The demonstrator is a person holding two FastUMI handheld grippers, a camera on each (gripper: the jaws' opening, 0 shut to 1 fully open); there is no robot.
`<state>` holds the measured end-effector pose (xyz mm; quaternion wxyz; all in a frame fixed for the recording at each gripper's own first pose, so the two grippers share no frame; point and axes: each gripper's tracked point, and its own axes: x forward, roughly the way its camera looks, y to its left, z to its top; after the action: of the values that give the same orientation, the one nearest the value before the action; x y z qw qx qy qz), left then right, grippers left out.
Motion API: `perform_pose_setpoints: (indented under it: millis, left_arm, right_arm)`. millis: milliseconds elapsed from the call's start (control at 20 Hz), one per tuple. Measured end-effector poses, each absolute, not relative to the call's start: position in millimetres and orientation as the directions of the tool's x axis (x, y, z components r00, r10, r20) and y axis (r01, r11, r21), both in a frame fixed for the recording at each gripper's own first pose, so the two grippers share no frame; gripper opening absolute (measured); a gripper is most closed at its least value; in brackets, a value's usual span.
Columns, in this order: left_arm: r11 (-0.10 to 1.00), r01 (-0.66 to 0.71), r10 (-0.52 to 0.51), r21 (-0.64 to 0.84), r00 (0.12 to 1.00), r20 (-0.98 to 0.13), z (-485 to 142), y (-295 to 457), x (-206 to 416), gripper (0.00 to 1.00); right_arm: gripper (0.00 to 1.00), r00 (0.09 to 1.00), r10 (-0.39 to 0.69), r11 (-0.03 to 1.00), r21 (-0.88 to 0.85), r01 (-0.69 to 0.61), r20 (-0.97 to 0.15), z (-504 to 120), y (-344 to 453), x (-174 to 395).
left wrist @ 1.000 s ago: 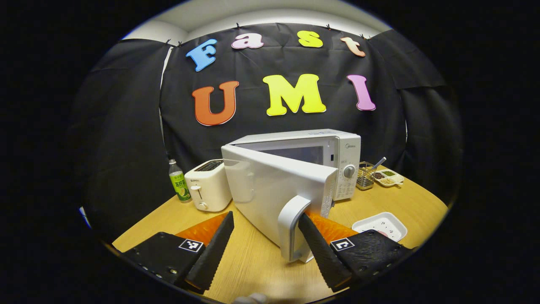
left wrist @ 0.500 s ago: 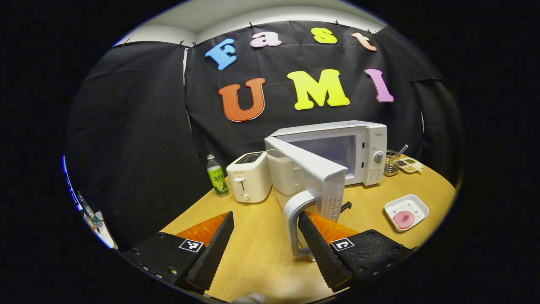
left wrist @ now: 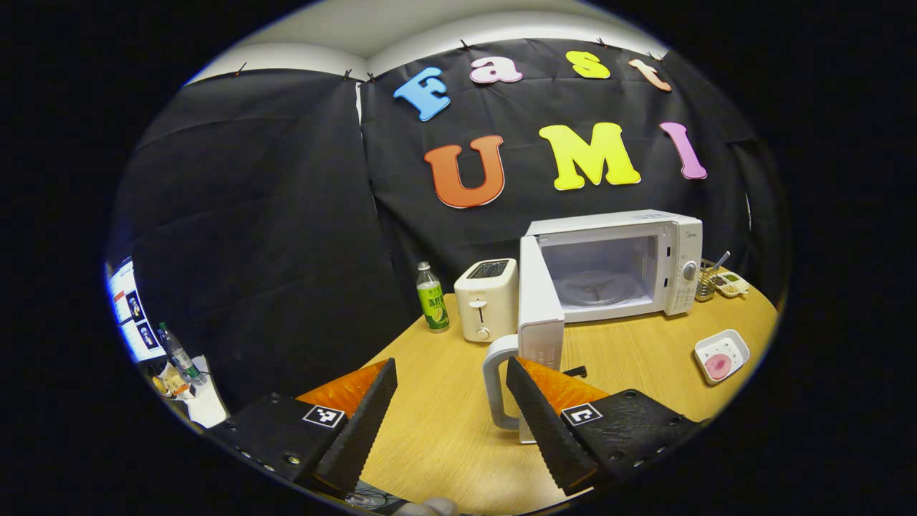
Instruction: Open the microwave oven with the left hand, put the food in, and close the microwave oven.
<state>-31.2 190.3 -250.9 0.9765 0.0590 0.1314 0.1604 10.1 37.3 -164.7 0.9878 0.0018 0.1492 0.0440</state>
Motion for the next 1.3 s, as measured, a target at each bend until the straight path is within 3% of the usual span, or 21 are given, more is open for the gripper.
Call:
perform_pose_setpoints:
  millis: [250, 550, 600, 650, 850, 900, 950, 1000, 1050, 1150, 1200, 1300]
  left_arm:
    - [0.947, -0.286, 0.313, 0.148, 0.923, -0.224, -224.0, 171.9, -44.2, 0.94]
    - [0.962, -0.237, 0.261, 0.133, 0.942, -0.212, -189.6, 116.1, -43.7, 0.94]
    - [0.964, -0.237, 0.258, 0.12, 0.943, -0.211, -184.9, 107.1, -43.1, 0.94]
    - [0.967, -0.234, 0.252, 0.105, 0.944, -0.212, -180.3, 97.5, -41.3, 0.94]
    - [0.962, -0.255, 0.271, 0.098, 0.936, -0.223, -175.0, 72.4, -34.7, 0.94]
    - [0.961, -0.26, 0.275, 0.096, 0.934, -0.226, -174.4, 66.6, -33.5, 0.94]
    - [0.959, -0.266, 0.28, 0.094, 0.932, -0.229, -174.0, 62.9, -32.9, 0.94]
    - [0.958, -0.271, 0.285, 0.092, 0.93, -0.232, -174.3, 60.0, -32.7, 0.94]
    - [0.957, -0.274, 0.289, 0.094, 0.928, -0.237, -175.5, 57.4, -32.6, 0.94]
    - [0.953, -0.285, 0.301, 0.099, 0.921, -0.246, -176.8, 56.3, -33.8, 0.94]
    - [0.951, -0.293, 0.309, 0.1, 0.919, -0.245, -175.3, 57.7, -34.0, 0.94]
    - [0.947, -0.306, 0.321, 0.099, 0.916, -0.243, -174.3, 61.7, -34.7, 0.94]
  right_arm:
    - [1.0, 0.881, 0.112, 0.994, 0.047, -0.102, -0.459, -255.7, 27.0, 39.9]
    - [0.86, 0.689, 0.246, 0.965, 0.237, -0.11, -0.682, -372.7, 35.6, 66.7]
    - [0.73, 0.67, 0.27, 0.958, 0.266, -0.11, -0.691, -382.5, 38.2, 70.5]
    - [0.83, 0.652, 0.283, 0.953, 0.28, -0.112, -0.703, -390.5, 39.1, 75.4]
    - [0.78, 0.579, 0.358, 0.93, 0.335, -0.151, -0.733, -413.8, 46.1, 88.8]
    - [0.76, 0.56, 0.372, 0.925, 0.347, -0.155, -0.74, -418.3, 48.3, 90.8]
    - [0.64, 0.54, 0.384, 0.92, 0.361, -0.153, -0.749, -422.2, 49.8, 92.6]
    - [0.71, 0.519, 0.4, 0.913, 0.379, -0.152, -0.755, -426.2, 53.2, 94.2]
    - [0.7, 0.495, 0.408, 0.909, 0.392, -0.142, -0.767, -429.0, 55.1, 94.7]
    - [0.64, 0.455, 0.42, 0.904, 0.406, -0.133, -0.786, -437.3, 59.3, 93.0]
    - [0.51, 0.439, 0.422, 0.904, 0.407, -0.134, -0.793, -439.6, 59.4, 92.7]
    - [0.48, 0.429, 0.432, 0.9, 0.413, -0.142, -0.794, -437.0, 63.0, 93.5]
